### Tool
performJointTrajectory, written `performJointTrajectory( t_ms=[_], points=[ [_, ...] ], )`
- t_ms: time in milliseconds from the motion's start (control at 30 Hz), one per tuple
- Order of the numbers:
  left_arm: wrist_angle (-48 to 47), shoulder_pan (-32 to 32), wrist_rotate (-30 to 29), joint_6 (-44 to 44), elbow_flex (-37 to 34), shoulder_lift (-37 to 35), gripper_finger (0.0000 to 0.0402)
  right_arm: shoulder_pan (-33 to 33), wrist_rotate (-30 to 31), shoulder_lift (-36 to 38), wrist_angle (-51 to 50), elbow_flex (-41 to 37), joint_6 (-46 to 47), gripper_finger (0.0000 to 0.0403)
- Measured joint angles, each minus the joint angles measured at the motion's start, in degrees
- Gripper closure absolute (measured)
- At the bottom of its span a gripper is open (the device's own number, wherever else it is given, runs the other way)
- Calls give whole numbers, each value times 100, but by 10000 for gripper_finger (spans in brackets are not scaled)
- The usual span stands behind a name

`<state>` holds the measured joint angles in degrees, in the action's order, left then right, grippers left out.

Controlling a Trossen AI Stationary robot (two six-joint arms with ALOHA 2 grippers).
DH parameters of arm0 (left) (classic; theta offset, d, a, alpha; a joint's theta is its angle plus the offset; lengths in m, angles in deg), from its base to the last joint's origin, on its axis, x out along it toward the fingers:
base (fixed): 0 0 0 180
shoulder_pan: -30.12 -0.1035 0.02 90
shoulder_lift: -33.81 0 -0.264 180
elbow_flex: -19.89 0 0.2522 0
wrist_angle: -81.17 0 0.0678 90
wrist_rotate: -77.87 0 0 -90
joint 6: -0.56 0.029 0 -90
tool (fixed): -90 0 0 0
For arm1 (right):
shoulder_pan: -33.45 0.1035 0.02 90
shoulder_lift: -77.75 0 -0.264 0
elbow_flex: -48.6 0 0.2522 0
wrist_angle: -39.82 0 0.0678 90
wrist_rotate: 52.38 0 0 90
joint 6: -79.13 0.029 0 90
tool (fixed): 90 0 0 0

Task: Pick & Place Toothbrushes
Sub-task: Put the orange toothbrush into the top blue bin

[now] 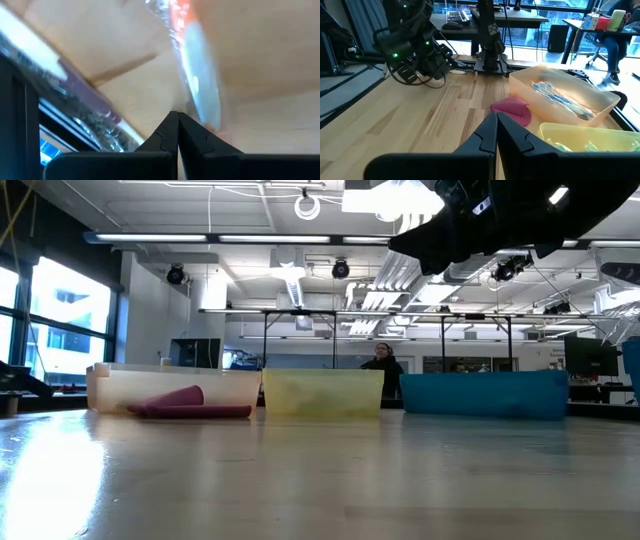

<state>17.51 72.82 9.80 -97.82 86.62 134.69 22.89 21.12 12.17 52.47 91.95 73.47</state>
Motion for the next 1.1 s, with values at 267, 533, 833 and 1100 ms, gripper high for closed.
performJointTrajectory(
  t_ms=[267,533,833,1100],
  points=[
    [-234,-609,-72,1280,36,-87,402,0,-2,0,0,0,-2,401],
    [-1317,-602,-164,2351,555,-629,401,0,-15,0,-4,0,-10,401],
    [70,-345,113,3024,636,-814,401,1,-22,0,-4,2,-11,401],
    [16,-254,-78,3066,634,-783,401,4,-22,0,-8,2,-5,401]
  ],
)
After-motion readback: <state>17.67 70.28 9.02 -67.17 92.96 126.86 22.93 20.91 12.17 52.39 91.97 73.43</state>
